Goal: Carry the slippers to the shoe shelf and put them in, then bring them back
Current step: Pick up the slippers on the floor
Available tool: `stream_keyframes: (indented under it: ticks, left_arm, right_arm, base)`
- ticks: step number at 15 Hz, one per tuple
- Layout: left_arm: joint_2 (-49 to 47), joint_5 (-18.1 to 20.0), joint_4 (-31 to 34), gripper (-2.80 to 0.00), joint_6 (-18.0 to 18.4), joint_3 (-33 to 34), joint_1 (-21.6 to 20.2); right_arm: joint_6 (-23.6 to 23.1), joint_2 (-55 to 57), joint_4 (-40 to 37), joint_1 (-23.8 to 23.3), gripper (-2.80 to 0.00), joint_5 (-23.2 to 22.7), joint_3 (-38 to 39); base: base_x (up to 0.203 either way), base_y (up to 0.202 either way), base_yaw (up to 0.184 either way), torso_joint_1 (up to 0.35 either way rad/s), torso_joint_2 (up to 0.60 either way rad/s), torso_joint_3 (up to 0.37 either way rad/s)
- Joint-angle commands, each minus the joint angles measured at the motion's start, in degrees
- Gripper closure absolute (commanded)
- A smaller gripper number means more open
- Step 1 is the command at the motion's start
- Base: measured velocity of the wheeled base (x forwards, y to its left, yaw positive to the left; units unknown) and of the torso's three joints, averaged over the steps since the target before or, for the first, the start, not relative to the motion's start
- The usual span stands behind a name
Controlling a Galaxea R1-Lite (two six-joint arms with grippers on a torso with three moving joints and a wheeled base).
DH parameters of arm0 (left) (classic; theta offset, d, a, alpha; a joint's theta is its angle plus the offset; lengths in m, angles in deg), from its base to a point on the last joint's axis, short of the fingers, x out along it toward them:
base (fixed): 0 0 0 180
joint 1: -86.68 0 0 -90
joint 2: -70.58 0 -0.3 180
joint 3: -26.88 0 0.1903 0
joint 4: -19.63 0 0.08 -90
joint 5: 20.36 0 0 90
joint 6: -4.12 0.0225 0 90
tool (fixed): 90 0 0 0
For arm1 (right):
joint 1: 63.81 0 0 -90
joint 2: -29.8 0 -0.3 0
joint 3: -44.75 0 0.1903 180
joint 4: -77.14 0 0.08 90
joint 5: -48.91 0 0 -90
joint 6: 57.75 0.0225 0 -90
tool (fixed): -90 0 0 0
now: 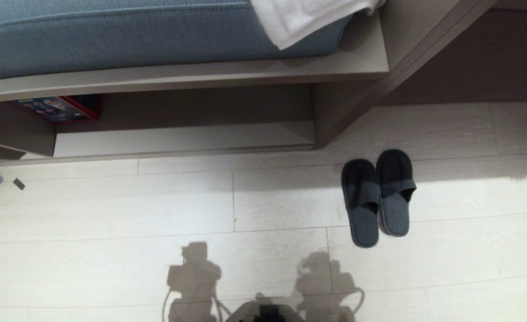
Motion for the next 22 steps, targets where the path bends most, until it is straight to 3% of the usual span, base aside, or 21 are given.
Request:
stream_keyframes:
  ticks: [1,22]
  left_arm:
    - [0.0,0.0,0.0,0.0,-0.1,0.0,0.0]
    - [0.0,0.0,-0.2,0.0,-0.2,0.0,0.0]
  right_arm:
    - [0.0,0.0,0.0,0.0,0.0,0.0,0.1]
    - [-2.0,0.0,0.1,0.0,0.0,-0.4,0.1]
  base:
    - [0.0,0.0,0.0,0.005,0.0,-0.204]
    - [0.0,0.0,0.0,0.003,0.0,-0.197]
